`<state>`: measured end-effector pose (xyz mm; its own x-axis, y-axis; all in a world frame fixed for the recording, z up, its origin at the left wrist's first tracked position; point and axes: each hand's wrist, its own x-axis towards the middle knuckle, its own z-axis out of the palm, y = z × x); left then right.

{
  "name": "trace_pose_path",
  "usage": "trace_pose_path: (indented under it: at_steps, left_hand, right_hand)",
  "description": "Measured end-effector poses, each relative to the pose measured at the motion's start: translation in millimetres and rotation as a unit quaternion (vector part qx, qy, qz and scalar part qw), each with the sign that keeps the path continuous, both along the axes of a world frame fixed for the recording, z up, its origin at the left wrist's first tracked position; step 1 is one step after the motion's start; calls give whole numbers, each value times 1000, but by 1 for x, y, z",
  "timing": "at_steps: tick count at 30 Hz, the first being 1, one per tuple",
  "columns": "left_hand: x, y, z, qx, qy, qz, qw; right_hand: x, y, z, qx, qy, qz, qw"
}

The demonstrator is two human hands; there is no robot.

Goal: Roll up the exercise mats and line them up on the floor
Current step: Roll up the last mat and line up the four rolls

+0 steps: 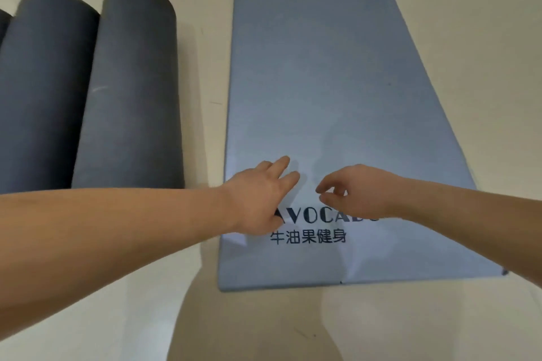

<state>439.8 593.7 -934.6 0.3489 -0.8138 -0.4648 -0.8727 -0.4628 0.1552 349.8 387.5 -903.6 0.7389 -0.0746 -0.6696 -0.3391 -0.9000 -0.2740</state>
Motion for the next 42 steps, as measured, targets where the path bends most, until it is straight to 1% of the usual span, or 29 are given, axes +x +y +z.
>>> trace_pose_path:
  at_steps: [3, 5, 7, 9, 11, 13, 16, 18, 21, 24, 26, 30, 34, 36, 38, 40, 42]
  left_hand:
    - [-37, -27, -21, 14, 13, -79, 997]
    - [-62, -41, -37, 34, 23, -111, 993]
    - [-83, -47, -54, 68, 37, -119, 990]
    - [-101, -49, -68, 103, 33, -122, 987]
    - [-112, -52, -76, 118, 7, -127, 985]
    - [-115, -58, -77, 111, -12, -121, 986]
    - [-111, -67, -75, 115, -27, -131, 984]
    - [-112, -70, -73, 124, -19, -129, 984]
    - [-115, -71, -67, 118, 31, -98, 988]
    - [-106, -76, -56, 121, 93, -47, 987]
    - [-105, -78, -50, 123, 110, -40, 985]
    - [-117, -67, -45, 134, 83, -51, 986]
    - [-103, -55, -36, 105, 67, -50, 991]
    - [-93, -53, -28, 74, 94, -20, 993]
    - [-77, -54, -13, 59, 140, 24, 988]
    - [-62, -54, 4, 53, 208, 59, 975]
    - [-54, -52, 21, 37, 289, 79, 953]
  right_hand:
    - [-50, -29, -12, -29, -9, -4, 1000]
    - [-81, -40, -26, -44, -13, 14, 999]
    - [-109, -47, -42, -44, -23, 18, 999]
    - [-133, -51, -60, -21, -47, -32, 998]
    - [-151, -53, -77, 5, -64, -79, 995]
    - [-164, -56, -92, 7, -61, -60, 996]
    - [-171, -61, -103, 0, -70, -33, 997]
    - [-170, -63, -107, 3, -66, -4, 998]
    - [-168, -63, -107, -18, -57, 93, 994]
    - [-168, -59, -106, -62, -83, 149, 983]
    - [-168, -56, -103, -97, -123, 164, 974]
    - [-169, -54, -99, -101, -180, 196, 959]
    - [-153, -56, -73, -70, -157, 144, 974]
    - [-138, -57, -50, -55, -121, 119, 984]
    - [-122, -56, -28, -42, -102, 89, 990]
    - [-107, -57, -6, -42, -72, 69, 994]
    - [-93, -60, 19, -28, -25, 71, 997]
